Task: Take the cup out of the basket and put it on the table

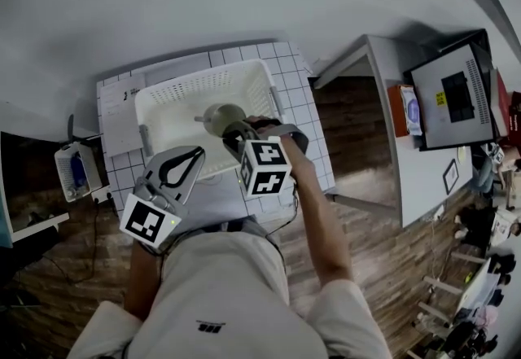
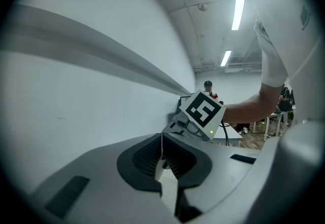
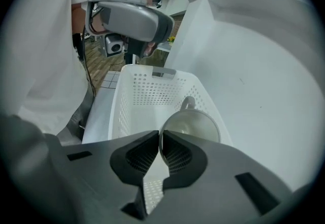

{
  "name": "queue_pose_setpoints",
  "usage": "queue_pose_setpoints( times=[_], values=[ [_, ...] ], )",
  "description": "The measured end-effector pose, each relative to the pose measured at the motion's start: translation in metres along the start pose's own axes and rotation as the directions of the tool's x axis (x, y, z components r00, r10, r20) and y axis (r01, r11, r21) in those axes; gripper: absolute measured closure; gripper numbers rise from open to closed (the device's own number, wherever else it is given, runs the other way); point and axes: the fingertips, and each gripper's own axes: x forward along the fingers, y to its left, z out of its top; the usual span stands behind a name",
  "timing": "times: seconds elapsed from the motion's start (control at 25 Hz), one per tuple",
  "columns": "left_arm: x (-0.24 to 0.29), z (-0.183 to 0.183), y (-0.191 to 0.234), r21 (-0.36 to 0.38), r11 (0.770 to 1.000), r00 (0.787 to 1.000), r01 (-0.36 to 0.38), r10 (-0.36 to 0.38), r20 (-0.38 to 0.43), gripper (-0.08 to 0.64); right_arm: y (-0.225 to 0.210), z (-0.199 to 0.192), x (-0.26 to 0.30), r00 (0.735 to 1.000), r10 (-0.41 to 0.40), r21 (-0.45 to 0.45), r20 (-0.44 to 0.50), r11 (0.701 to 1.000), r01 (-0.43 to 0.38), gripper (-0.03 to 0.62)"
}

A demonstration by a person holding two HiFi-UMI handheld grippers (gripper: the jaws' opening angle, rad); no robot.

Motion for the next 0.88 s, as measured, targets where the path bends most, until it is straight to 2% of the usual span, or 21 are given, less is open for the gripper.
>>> queue_pose_setpoints(
  times=[0.44, 0.88],
  values=[
    [0.019, 0.008, -0.024, 0.039, 0.995, 0.995, 0.096, -0.096, -0.002, 0.545, 0.003, -0.012, -0.048, 0.994, -0.105, 0.064, 0.010, 0.993, 0.104, 0.558],
    [0.042, 0.012, -0.049, 0.054, 0.979, 0.980, 0.198, -0.198, 0.003, 0.545, 0.012, -0.032, -0.090, 0.983, -0.181, 0.132, -0.018, 0.975, 0.181, 0.558]
  ],
)
